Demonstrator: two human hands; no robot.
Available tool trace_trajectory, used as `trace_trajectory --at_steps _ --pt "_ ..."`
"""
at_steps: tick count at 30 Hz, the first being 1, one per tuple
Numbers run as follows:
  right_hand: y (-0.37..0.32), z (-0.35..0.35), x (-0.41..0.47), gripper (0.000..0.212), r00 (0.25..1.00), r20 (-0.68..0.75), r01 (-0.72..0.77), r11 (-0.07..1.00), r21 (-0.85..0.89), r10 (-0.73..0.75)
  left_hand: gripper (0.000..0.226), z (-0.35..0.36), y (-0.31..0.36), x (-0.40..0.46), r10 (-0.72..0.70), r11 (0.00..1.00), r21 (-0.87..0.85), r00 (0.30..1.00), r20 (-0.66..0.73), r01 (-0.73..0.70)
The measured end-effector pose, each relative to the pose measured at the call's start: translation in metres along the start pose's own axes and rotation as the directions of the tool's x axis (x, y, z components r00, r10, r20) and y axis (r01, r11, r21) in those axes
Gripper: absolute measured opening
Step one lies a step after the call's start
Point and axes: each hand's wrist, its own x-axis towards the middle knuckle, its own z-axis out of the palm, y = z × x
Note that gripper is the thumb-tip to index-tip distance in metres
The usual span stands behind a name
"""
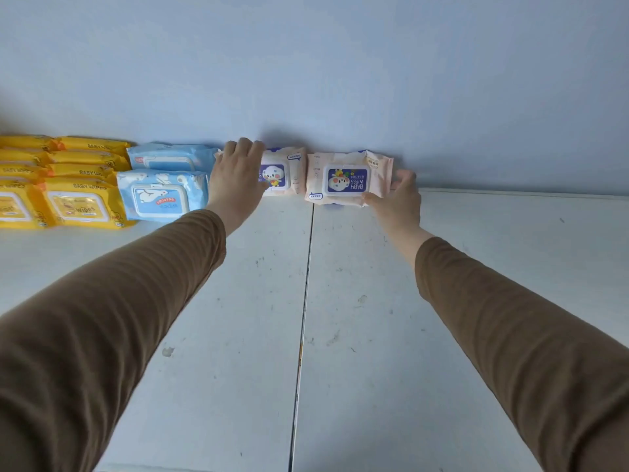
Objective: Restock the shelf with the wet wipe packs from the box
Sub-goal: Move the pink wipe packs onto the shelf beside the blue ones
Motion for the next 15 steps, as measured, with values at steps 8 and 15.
trace_trajectory --at_steps 8,15 --pt "0.011 -0.058 -0.122 0.052 0.976 0.133 0.197 0.963 -0.185 -0.174 0.045 -0.025 0.060 -0.113 0.009 0.984 -0.177 0.986 0.167 0.021" --pt "0.049 -0.151 -0.277 0.044 0.953 0.189 0.284 0.913 -0.292 -0.236 0.041 -0.066 0.143 -0.248 0.122 0.946 -0.319 0.974 0.188 -0.057"
